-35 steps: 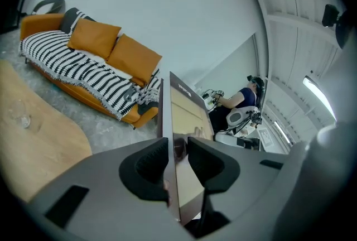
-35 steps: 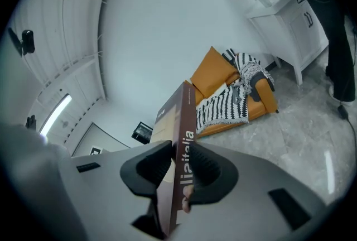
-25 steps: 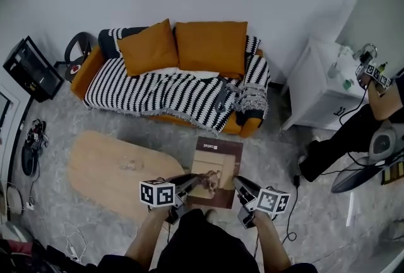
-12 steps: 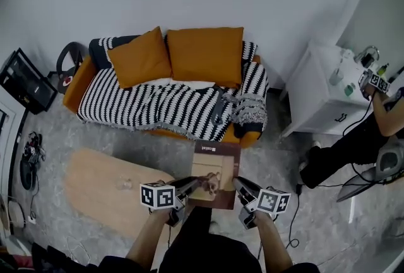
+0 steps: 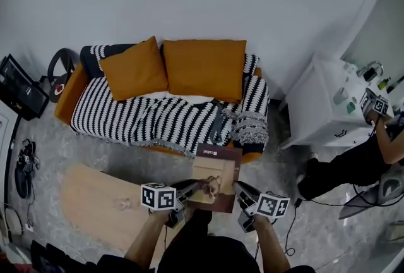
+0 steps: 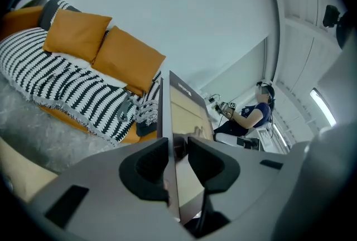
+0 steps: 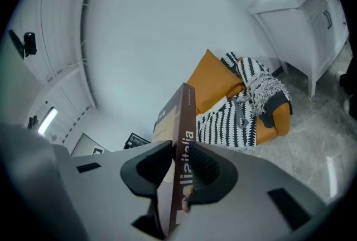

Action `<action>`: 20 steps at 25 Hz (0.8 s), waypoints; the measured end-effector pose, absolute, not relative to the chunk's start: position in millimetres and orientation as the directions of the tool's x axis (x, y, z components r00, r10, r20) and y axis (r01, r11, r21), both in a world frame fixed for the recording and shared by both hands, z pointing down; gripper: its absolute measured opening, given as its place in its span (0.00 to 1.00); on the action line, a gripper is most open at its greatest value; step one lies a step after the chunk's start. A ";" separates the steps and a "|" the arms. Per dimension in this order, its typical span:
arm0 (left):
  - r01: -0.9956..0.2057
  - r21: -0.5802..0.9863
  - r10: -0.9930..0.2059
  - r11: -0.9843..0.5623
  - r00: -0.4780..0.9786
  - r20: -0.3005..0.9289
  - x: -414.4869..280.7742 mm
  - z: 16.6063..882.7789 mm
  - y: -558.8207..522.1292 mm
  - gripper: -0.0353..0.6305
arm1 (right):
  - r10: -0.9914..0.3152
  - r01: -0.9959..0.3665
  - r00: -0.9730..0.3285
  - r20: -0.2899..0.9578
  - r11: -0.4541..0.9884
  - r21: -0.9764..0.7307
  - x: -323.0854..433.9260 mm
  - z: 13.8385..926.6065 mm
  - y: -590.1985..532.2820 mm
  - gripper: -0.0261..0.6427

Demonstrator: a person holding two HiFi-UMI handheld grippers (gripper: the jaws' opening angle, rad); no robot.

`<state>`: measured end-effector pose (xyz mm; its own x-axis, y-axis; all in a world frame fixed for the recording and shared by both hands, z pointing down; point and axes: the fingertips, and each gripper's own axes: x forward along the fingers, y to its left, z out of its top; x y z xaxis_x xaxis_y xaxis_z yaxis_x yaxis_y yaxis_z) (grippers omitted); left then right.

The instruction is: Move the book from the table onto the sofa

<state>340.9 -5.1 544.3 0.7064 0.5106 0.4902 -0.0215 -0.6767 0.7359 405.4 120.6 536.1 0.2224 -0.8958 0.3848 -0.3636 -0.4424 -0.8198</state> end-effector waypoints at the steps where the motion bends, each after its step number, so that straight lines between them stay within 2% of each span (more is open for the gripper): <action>1: -0.020 0.737 0.515 -0.676 0.702 0.491 348.9 544.0 -12.1 0.23 | -0.895 -0.363 0.222 0.386 -0.443 -0.820 412.9 535.9 113.5 0.20; 20: -0.041 0.743 0.518 -0.668 0.691 0.504 462.7 547.8 -83.1 0.23 | -0.890 -0.332 0.226 0.396 -0.453 -0.827 528.2 539.6 44.0 0.20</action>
<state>462.7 -83.1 547.8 0.6913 0.5177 0.5040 -0.0414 -0.6680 0.7430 528.2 44.0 539.6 0.2263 -0.8898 0.3964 -0.3322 -0.4530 -0.8273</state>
